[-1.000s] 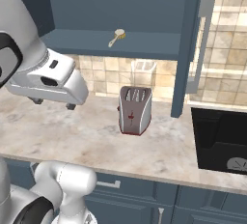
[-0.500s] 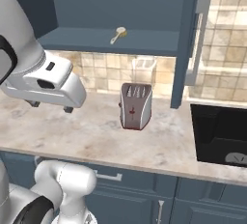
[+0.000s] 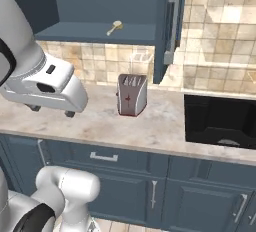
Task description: Pick up the dish brush and bar soap from the sink, and place them back in the cabinet, and close the cabinet doors.
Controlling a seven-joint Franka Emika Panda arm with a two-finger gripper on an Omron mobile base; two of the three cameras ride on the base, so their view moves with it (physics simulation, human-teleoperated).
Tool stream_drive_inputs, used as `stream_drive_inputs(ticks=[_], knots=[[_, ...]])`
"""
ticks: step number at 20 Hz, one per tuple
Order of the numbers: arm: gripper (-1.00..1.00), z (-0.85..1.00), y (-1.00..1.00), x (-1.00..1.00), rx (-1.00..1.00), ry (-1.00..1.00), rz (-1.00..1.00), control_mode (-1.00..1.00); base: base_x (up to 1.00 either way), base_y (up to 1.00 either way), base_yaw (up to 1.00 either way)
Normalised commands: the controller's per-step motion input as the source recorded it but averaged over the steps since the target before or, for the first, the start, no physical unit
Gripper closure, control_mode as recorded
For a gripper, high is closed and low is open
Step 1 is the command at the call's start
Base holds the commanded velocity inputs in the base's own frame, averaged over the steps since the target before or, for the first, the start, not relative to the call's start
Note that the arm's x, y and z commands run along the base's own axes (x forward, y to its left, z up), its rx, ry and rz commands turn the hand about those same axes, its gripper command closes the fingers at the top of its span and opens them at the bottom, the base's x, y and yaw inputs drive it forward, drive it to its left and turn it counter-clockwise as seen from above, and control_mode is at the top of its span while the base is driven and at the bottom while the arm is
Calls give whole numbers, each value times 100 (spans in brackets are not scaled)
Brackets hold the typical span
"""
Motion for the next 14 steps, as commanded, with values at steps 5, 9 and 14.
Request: stream_drive_inputs(ticks=[5, 9, 14], knots=[[-100, 0, 0, 0, 0, 0, 0, 100, -39, -62, 0], [-100, 0, 0, 0, 0, 0, 0, 100, -18, -72, 0], [-100, 0, 0, 0, 0, 0, 0, 100, -2, -76, 0]])
